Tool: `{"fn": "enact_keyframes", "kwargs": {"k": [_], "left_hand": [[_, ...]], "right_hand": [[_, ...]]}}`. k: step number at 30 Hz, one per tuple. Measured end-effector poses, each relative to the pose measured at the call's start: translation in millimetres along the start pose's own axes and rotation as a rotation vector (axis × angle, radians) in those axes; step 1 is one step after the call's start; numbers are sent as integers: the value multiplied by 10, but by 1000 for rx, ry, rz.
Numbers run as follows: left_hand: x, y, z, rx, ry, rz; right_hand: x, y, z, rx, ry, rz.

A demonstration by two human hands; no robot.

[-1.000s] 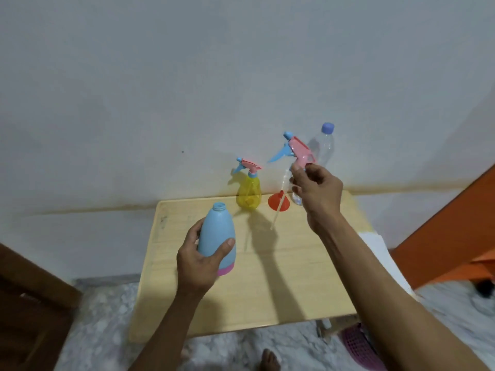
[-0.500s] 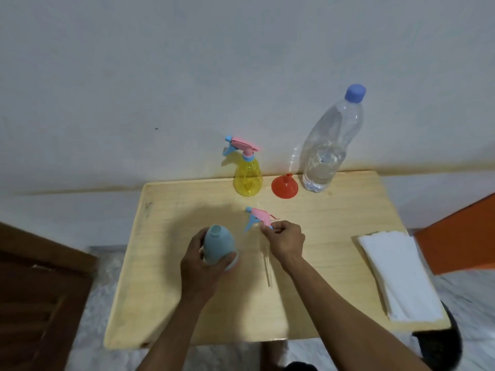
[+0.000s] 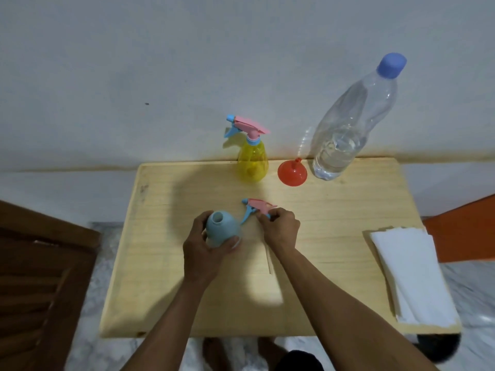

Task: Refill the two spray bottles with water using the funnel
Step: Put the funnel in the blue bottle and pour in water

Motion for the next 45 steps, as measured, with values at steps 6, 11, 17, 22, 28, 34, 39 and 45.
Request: {"fn": "enact_keyframes", "kwargs": {"k": [6, 11, 17, 22, 28, 34, 39, 45], "left_hand": [[25, 22, -41, 32, -28, -9], [48, 9, -70, 70, -75, -5], [71, -24, -117, 65, -100, 0], [59, 21, -79, 65, -116, 30], [76, 21, -65, 108, -140, 31], [90, 28, -85, 110, -141, 29], [95, 30, -88, 123, -149, 22], [97, 32, -94, 135, -140, 10]], "right_hand": [[-58, -49, -38, -27, 26, 28], [-95, -4, -81, -91, 55, 27], [-19, 210, -164, -59, 105, 109], [373, 552, -436, -91, 171, 256], [886, 565, -635, -577, 376, 57], [1136, 534, -883, -1216, 489, -164], [1254, 553, -969, -1268, 486, -278], [1241, 676, -951, -1104, 502, -253]]}}
Point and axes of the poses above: each hand's wrist, its own x-axis towards the middle knuckle, its own y-axis out of the back of the hand, z = x × y, the point moved 5 cm from there along x, towards the middle knuckle, and after that the axes turned 5 degrees about -z, right-handed, at the moved point
